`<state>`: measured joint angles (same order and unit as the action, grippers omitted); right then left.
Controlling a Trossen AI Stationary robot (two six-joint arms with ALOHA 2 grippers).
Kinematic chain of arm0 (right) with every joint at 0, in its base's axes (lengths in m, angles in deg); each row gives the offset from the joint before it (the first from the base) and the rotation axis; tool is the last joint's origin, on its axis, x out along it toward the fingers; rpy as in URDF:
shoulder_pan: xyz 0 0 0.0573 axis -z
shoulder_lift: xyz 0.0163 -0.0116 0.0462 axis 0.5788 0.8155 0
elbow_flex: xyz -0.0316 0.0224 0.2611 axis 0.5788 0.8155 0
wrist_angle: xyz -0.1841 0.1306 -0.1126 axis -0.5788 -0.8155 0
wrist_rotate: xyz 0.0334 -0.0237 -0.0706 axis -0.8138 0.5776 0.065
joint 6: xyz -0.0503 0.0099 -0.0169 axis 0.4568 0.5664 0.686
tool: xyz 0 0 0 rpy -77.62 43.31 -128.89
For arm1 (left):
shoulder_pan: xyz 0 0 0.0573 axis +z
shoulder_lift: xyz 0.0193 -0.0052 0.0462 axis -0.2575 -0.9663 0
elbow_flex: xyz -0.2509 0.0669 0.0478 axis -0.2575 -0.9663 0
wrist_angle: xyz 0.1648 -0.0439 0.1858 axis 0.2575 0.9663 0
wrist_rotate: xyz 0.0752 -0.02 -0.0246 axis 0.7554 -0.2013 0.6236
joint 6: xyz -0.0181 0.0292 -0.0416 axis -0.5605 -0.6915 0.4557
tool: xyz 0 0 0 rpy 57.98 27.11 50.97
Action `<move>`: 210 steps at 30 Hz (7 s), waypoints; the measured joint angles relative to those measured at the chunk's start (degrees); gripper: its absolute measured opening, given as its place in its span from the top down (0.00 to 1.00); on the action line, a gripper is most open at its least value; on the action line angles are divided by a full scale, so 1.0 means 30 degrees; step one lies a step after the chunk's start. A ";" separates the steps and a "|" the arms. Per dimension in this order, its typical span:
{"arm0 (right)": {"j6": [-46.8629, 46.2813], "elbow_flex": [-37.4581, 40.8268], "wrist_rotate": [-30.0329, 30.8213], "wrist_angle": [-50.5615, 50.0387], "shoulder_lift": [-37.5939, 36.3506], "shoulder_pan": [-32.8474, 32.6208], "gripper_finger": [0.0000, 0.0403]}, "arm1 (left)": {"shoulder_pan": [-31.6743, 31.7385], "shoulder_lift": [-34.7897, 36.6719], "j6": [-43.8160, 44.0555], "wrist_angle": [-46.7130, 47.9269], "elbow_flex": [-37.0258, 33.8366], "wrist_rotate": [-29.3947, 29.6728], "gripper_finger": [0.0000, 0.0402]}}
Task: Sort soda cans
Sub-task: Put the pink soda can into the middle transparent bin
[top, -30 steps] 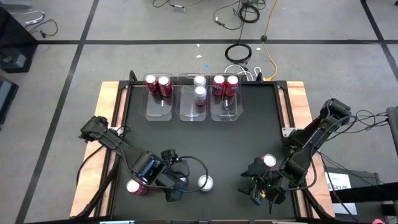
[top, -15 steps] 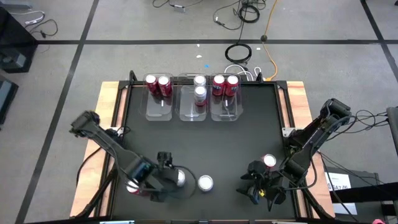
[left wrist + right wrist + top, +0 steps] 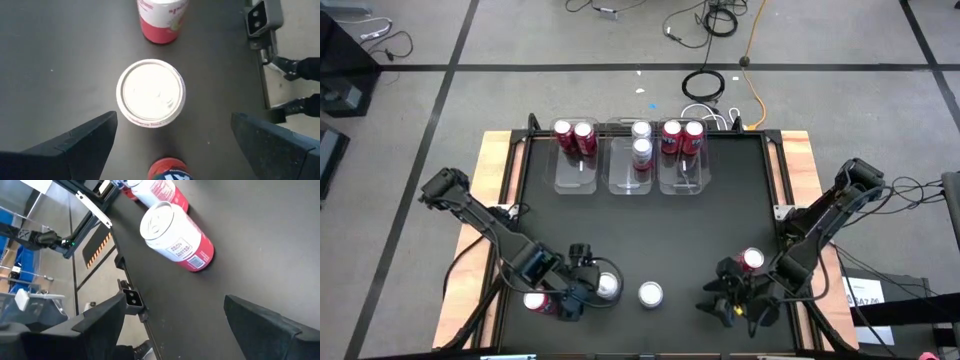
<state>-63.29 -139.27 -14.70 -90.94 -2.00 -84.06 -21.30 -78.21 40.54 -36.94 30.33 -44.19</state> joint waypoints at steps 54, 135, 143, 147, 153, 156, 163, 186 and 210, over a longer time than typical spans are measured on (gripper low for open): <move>0.2202 0.0000 -0.0146 -0.0277 0.0000 0.0106 0.18 | 0.1780 -0.5533 0.0181 -0.2323 0.0376 -0.0986 0.00; 0.5005 0.0006 0.0035 -0.0385 0.0007 0.3102 0.18 | 2.5413 -0.6531 -1.8187 0.5071 0.9748 -0.9245 0.21; 0.4634 0.0007 -0.0018 -0.0262 0.0007 0.3804 0.18 | 2.5802 -0.8437 -1.9589 0.3739 0.9748 -0.9186 0.21; 0.4433 0.0007 -0.0073 -0.0270 0.0007 0.3965 0.18 | 2.5944 -0.9241 -2.0134 0.3195 0.9748 -0.8987 0.21; 0.4265 0.0007 -0.0073 -0.0367 0.0007 0.3982 0.18 | 2.6221 -1.0189 -2.0676 0.2948 0.9748 -0.8327 0.21; 0.4218 0.0007 -0.0073 -0.0430 0.0007 0.3982 0.18 | 2.6317 -1.0457 -2.0657 0.2545 0.9748 -0.8295 0.21; 0.4218 0.0007 -0.0065 -0.0459 0.0007 0.3982 0.18 | 2.6308 -1.0896 -2.0499 0.1976 0.9741 -0.7703 0.21; 0.4218 0.0007 -0.0058 -0.0583 0.0007 0.3975 0.18 | 2.6284 -1.0903 -1.9989 0.0966 0.9438 -0.7606 0.17; 0.4146 0.0007 -0.0066 -0.0501 0.0007 0.3975 0.18 | 2.6231 -1.0903 -1.9440 0.0181 0.8663 -0.6455 0.17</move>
<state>-50.85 -139.25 -14.89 -92.45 -1.98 -72.14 57.40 -110.92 -17.78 -36.40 56.32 -63.56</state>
